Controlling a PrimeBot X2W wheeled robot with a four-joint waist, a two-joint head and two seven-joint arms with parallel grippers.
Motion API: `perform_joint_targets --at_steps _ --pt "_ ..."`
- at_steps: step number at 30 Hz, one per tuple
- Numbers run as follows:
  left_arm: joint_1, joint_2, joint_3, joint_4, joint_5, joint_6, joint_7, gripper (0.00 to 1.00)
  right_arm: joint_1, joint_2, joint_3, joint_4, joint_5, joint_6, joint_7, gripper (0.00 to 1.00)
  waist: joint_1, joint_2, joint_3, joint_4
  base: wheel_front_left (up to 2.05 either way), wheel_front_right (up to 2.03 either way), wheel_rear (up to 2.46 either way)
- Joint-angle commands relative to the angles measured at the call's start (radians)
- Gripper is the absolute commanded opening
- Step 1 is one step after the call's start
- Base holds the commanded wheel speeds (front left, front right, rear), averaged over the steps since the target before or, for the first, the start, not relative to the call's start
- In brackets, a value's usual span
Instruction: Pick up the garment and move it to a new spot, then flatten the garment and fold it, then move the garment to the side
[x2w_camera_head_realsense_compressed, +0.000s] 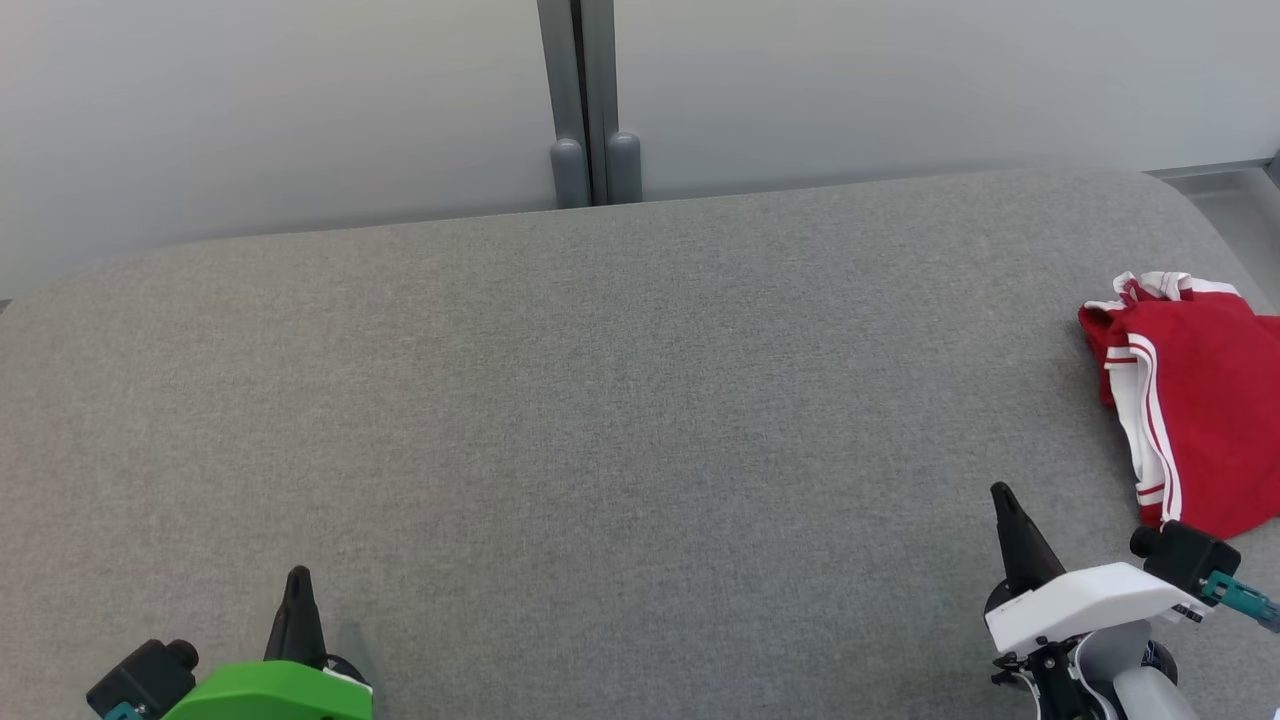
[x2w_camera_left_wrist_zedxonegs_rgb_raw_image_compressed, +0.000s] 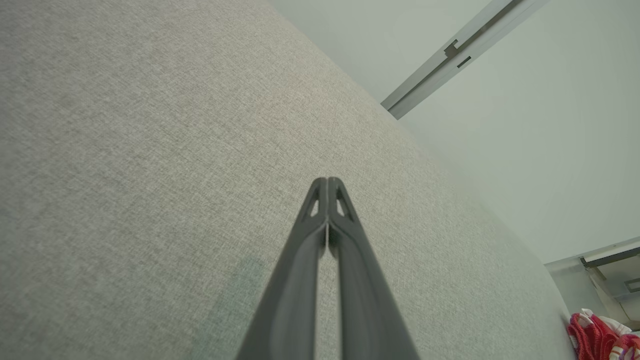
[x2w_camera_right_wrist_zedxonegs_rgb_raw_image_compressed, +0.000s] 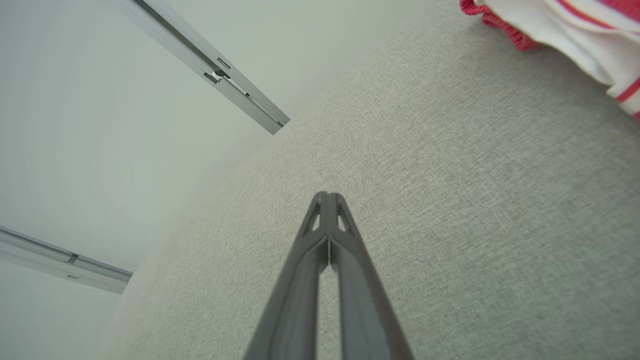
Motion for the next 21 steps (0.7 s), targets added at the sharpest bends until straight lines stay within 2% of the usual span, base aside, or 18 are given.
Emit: perform_joint_targets --at_steps 1,21 --pt "-0.033 0.005 0.008 -0.015 -0.031 -0.010 0.006 0.00 -0.002 -0.005 -0.006 -0.020 0.035 0.000 0.008 0.00 0.0000 0.0000 0.000 0.000 0.00 0.00 0.00" --pt "-0.066 0.007 0.038 -0.030 -0.275 -0.031 0.074 0.00 0.004 -0.008 -0.037 -0.067 0.285 -0.001 0.074 0.00 0.0000 0.0000 -0.001 0.000 0.00 0.00 0.00"
